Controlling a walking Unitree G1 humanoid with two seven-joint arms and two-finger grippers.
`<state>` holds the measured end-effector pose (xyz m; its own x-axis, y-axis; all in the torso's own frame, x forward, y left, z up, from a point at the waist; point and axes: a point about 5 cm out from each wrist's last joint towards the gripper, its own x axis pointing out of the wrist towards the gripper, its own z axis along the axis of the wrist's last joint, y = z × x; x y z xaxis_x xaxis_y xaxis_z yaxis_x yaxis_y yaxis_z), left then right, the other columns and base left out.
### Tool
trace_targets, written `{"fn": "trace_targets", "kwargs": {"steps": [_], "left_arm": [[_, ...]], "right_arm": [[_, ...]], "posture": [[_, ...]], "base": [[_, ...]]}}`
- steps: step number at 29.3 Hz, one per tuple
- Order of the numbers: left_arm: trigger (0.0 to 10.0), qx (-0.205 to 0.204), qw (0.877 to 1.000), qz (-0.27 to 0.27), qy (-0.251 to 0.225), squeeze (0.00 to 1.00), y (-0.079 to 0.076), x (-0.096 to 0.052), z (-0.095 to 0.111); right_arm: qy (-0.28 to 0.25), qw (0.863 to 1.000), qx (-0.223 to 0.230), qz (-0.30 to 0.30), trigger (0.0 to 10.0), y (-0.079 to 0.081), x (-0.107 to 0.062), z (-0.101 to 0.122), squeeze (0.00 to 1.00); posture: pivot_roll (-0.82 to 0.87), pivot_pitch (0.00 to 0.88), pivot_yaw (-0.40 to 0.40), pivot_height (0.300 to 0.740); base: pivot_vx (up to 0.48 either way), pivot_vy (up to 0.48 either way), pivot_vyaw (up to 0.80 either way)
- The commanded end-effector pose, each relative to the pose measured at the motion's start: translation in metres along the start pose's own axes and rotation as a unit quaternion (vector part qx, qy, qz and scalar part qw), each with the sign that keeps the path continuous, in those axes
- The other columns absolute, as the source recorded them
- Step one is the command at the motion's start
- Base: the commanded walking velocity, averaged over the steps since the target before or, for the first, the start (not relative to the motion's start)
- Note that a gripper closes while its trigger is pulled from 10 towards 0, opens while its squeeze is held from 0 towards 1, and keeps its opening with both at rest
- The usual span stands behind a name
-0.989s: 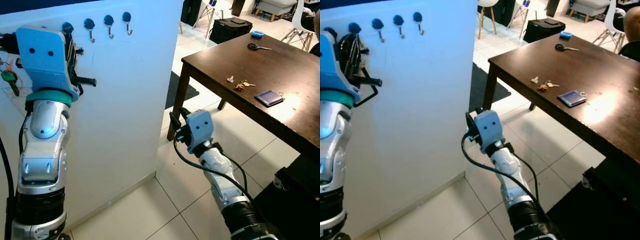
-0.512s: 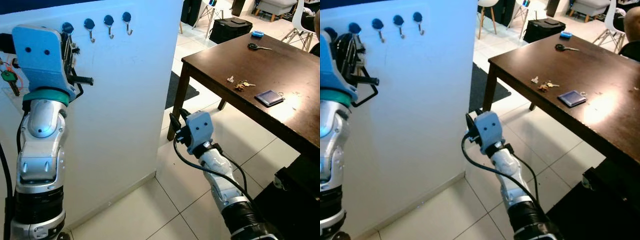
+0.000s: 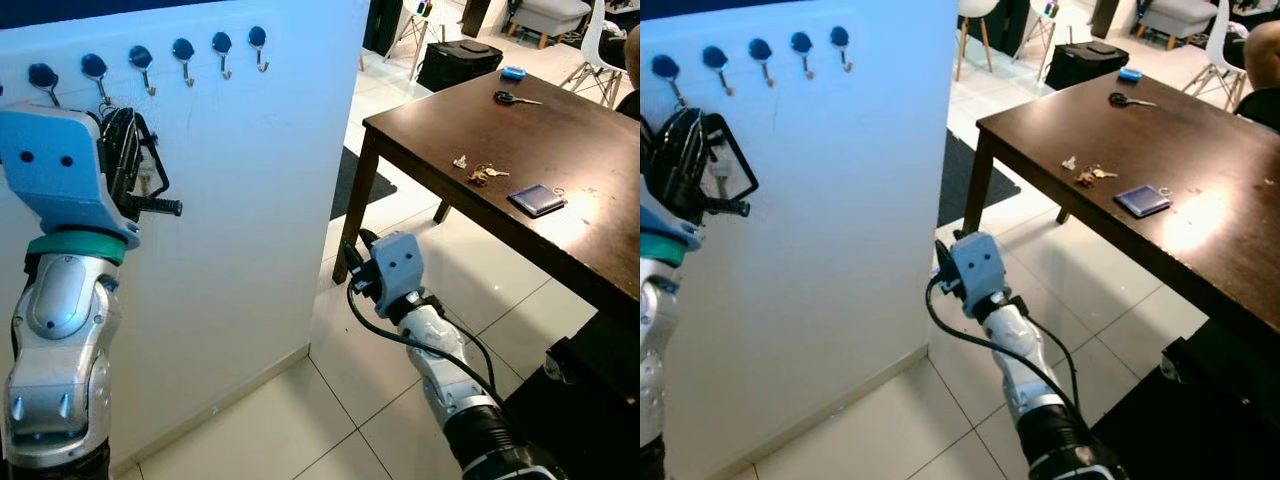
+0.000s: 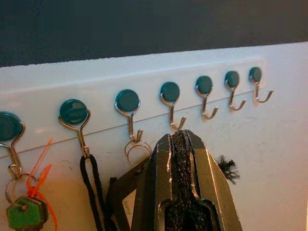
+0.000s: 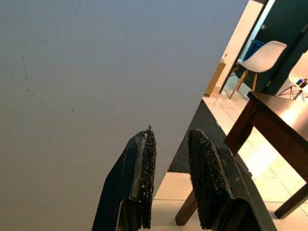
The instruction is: Hang keys on a hook
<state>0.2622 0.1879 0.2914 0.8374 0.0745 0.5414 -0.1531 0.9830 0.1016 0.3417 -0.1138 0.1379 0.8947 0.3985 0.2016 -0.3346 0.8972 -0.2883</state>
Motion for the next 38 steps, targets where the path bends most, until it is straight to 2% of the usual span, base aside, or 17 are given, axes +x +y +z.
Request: {"fn": "trace_targets", "kwargs": {"steps": [1,10,25,27,29,33,38], "left_arm": [[10.0,-0.005,1.0,0.0,0.004,0.0,-0.002,-0.001,-0.001],[10.0,-0.009,1.0,0.005,-0.018,0.0,-0.006,0.021,0.001],[10.0,-0.029,0.999,-0.012,-0.02,0.0,-0.021,0.03,0.003],[10.0,-0.031,0.999,-0.01,-0.027,0.0,-0.026,0.041,0.003],[10.0,-0.031,0.999,-0.01,-0.027,0.0,-0.026,0.041,0.003],[10.0,-0.017,0.999,0.011,-0.026,0.0,-0.022,0.055,-0.002],[10.0,-0.009,0.999,0.02,-0.024,0.0,-0.017,0.057,-0.003]], "right_arm": [[0.005,1.0,0.002,0.001,10.0,0.001,-0.001,-0.003,0.0],[0.004,1.0,0.007,0.003,10.0,0.007,0.0,-0.004,0.0],[0.0,1.0,0.007,0.001,10.0,0.006,0.001,-0.004,0.0],[-0.001,1.0,0.007,0.001,10.0,0.007,0.002,-0.003,0.0],[-0.001,1.0,0.007,0.001,10.0,0.007,0.002,-0.003,0.0],[-0.004,1.0,0.008,0.001,10.0,0.008,0.003,-0.002,0.0],[-0.005,1.0,0.009,-0.001,10.0,0.008,0.003,-0.002,0.0]], "posture": [[-0.02,0.0,0.02,0.74],[-0.03,0.007,0.03,0.74],[-0.04,0.015,0.035,0.74],[-0.04,0.014,0.036,0.74],[-0.04,0.014,0.036,0.74],[-0.04,0.016,0.041,0.74],[-0.04,0.016,0.042,0.74]], "base": [[0.0,0.0,0.0],[0.0,0.0,0.0],[0.0,0.0,0.0],[0.0,0.0,0.0],[0.0,0.0,0.0],[0.0,0.0,0.0],[0.0,0.0,0.0]]}}
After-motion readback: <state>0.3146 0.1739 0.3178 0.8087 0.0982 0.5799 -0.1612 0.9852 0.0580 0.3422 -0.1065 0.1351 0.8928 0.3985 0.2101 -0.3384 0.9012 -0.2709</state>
